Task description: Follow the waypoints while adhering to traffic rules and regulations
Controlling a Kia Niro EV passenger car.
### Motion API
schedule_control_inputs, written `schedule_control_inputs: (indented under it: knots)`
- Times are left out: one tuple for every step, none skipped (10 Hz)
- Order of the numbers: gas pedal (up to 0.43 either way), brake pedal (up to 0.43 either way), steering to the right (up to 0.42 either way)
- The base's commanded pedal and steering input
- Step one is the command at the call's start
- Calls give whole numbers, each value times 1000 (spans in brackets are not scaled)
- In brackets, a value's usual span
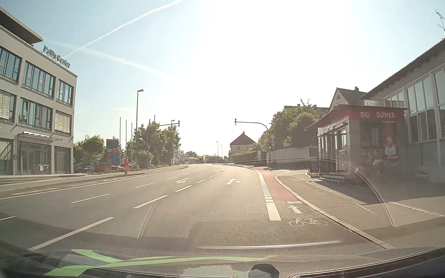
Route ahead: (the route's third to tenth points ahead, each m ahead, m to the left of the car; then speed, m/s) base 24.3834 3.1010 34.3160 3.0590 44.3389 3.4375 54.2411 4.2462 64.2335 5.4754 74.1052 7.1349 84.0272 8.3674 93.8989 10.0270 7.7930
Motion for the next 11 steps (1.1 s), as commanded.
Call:
schedule_control_inputs:
  knots:
    - [157,0,-24]
    - [157,0,-26]
    - [169,0,-27]
    - [169,0,-27]
    - [169,0,-26]
    - [177,0,-20]
    - [177,0,-8]
    - [177,0,0]
    - [169,0,5]
    - [157,0,8]
    - [157,0,10]
